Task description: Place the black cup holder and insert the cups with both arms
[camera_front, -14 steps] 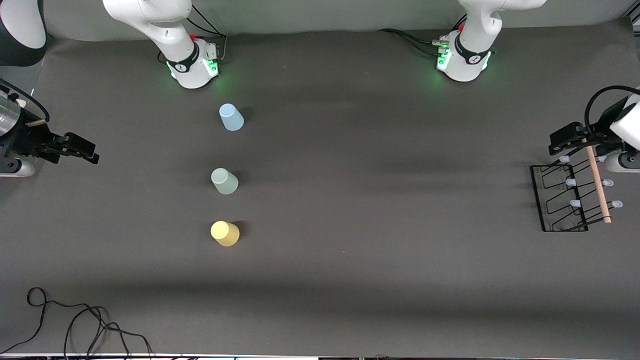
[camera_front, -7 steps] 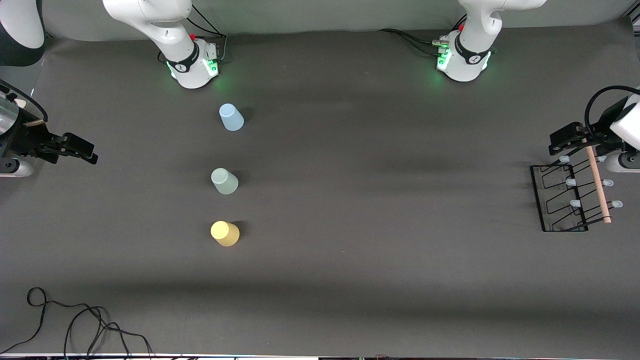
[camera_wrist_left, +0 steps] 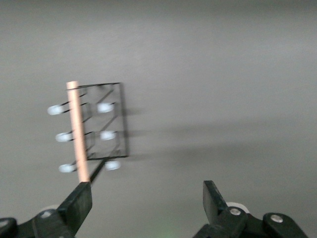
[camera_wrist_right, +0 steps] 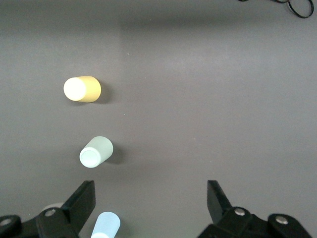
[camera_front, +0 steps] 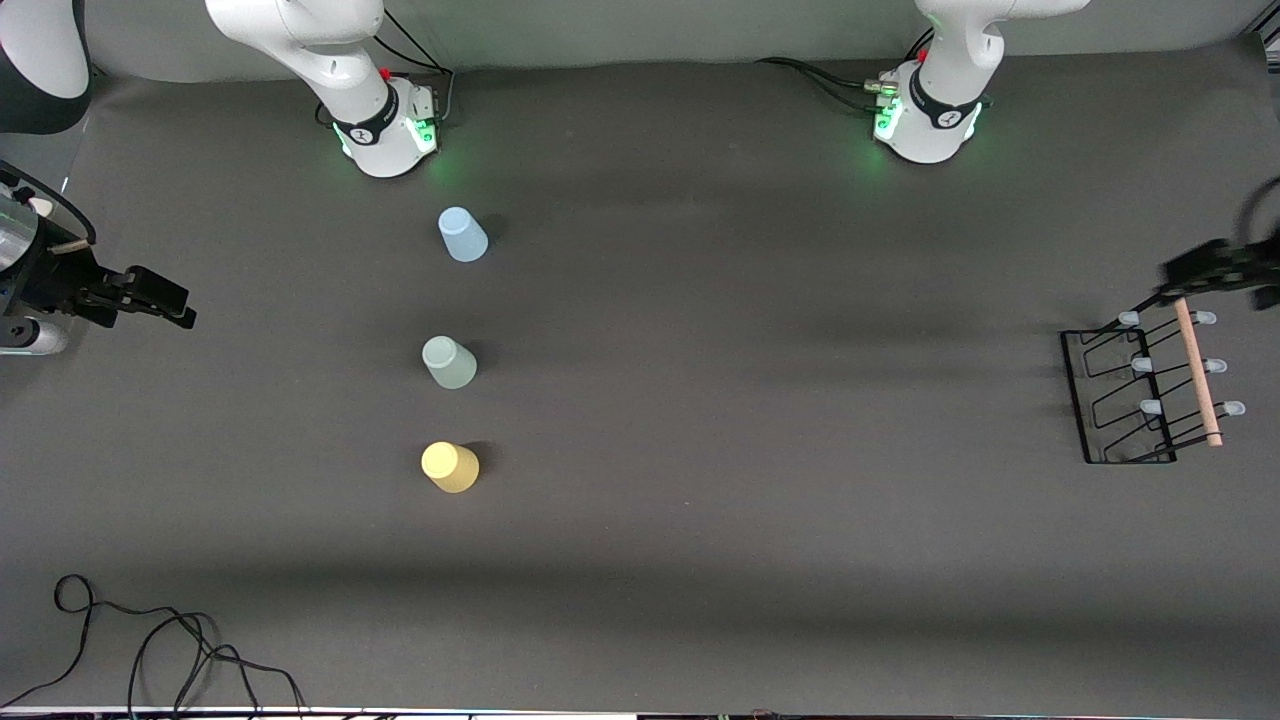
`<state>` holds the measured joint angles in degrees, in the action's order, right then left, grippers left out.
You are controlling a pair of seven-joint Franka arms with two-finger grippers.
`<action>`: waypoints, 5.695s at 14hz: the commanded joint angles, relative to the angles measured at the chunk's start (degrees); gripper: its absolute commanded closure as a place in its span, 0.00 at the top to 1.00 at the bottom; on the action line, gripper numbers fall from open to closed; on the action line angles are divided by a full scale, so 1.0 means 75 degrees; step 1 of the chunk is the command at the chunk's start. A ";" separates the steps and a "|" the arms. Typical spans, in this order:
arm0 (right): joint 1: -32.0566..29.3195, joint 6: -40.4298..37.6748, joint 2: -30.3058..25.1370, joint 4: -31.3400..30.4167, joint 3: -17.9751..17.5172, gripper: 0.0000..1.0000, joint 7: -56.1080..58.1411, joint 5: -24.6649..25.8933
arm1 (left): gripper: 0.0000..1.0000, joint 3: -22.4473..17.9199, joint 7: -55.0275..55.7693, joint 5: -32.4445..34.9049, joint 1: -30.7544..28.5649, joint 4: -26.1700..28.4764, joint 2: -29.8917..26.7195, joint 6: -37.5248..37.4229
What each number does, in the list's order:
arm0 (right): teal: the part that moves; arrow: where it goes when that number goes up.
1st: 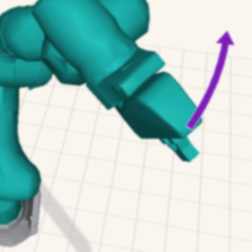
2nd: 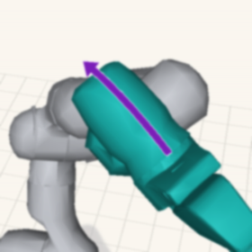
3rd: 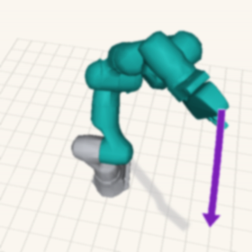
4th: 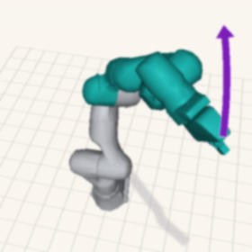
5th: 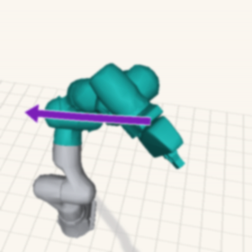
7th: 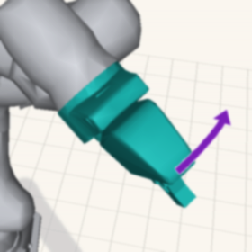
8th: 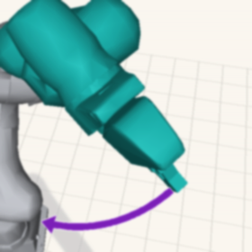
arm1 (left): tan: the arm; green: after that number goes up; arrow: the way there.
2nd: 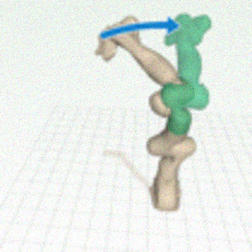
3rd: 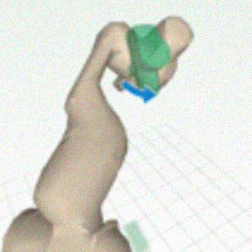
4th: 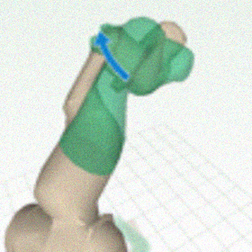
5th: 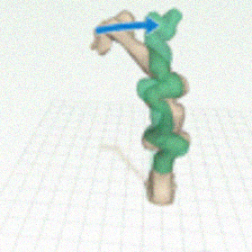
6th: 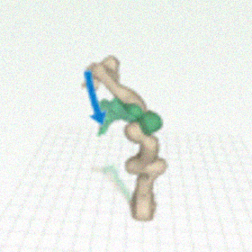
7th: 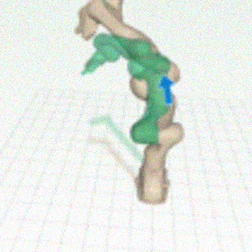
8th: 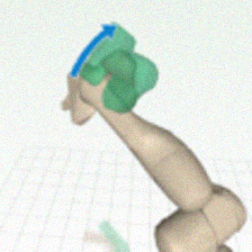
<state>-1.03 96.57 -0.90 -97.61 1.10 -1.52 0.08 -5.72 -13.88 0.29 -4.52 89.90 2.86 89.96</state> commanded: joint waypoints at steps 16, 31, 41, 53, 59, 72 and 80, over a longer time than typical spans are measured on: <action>0.0067 -0.0115 0.0050 0.0124 0.0052 1.00 0.0004 0.0047 | 1.00 0.0071 -0.2380 0.0184 -0.1953 0.2927 -0.0053 0.2919; 0.1309 0.1768 0.0061 -0.1572 -0.0006 1.00 -0.1860 0.0012 | 0.52 0.0071 -0.2299 0.0055 -0.1964 0.3881 0.0931 0.5021; 0.1309 0.1338 -0.0256 -0.1482 0.0005 1.00 -0.1848 -0.0035 | 0.00 0.0059 -0.2181 -0.0203 -0.2046 0.2550 0.0416 0.3200; 0.1298 0.1327 -0.0197 -0.1399 0.0005 1.00 -0.1836 -0.0035 | 0.00 0.1826 0.1832 -0.0215 -0.0267 -0.0127 0.0403 0.0310; 0.1298 0.1327 -0.0197 -0.1399 0.0005 1.00 -0.1824 -0.0035 | 0.00 0.2742 0.5057 -0.0215 0.1489 -0.0221 0.0871 0.0871; 0.1298 0.1291 -0.0197 -0.1411 0.0017 1.00 -0.1813 -0.0035 | 0.00 0.2731 0.9561 0.0698 0.5359 -0.1671 0.3624 0.2806; 0.1298 0.1291 -0.0185 -0.1411 0.0017 1.00 -0.1836 -0.0035 | 0.00 0.2708 0.9561 0.1179 0.5583 -0.1979 0.4575 0.3216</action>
<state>8.58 106.86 -2.76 -109.21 1.15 -14.42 0.02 15.45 56.33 7.24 36.15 77.60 35.74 114.39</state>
